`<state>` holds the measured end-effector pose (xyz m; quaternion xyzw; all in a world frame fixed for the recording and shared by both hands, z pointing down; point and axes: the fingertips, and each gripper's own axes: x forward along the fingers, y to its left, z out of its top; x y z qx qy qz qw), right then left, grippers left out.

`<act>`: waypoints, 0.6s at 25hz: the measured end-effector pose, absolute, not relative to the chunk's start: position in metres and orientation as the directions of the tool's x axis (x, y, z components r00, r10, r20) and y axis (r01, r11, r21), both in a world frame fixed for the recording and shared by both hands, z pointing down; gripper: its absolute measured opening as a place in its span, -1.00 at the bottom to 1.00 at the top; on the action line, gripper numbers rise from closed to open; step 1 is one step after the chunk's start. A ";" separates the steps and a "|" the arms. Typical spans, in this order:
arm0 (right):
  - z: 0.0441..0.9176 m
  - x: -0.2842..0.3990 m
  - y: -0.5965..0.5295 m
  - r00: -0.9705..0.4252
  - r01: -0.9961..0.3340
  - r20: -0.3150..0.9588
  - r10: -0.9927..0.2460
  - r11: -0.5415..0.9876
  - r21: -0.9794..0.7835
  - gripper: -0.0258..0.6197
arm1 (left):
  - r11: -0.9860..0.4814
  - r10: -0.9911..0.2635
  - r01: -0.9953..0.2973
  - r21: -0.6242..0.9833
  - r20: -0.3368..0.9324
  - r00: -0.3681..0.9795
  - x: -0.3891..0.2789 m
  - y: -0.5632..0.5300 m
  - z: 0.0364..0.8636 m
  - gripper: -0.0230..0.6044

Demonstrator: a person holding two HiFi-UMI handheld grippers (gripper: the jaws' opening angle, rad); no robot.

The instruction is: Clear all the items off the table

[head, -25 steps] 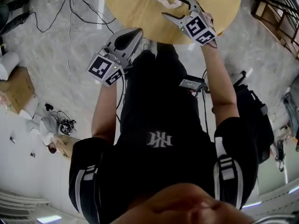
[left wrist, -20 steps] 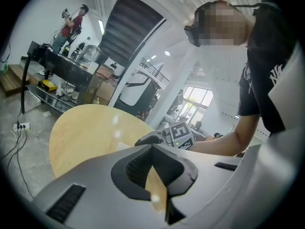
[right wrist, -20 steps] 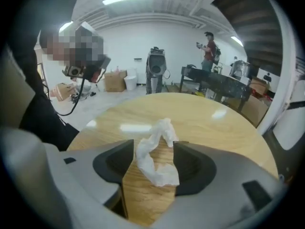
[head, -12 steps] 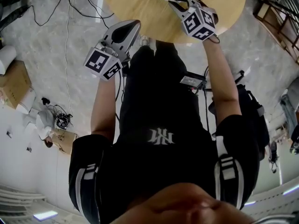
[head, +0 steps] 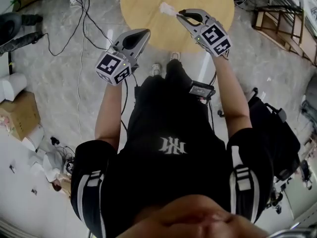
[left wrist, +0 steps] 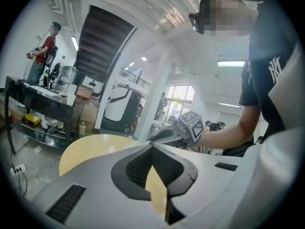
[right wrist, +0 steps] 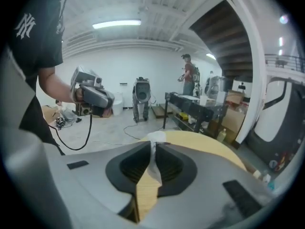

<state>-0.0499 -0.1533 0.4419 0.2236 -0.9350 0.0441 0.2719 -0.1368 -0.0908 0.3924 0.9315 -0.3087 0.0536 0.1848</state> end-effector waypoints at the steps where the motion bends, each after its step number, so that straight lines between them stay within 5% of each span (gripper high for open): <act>1: 0.429 -0.048 -0.146 -0.746 -0.457 0.514 -0.423 0.887 0.066 -0.81 | -0.755 -0.543 -0.581 0.304 0.207 0.814 -0.139 -0.088 0.390 -0.89; 6: 0.355 -0.003 -0.100 -0.709 -0.581 0.419 -0.568 0.806 0.111 -0.82 | -0.815 -0.465 -0.492 0.306 0.160 0.871 -0.113 -0.076 0.365 -0.89; 15: 0.327 0.164 -0.025 -0.529 -0.763 0.385 -0.756 0.623 0.175 -0.83 | -0.903 -0.218 -0.261 0.342 0.161 0.963 0.036 -0.016 0.370 -0.89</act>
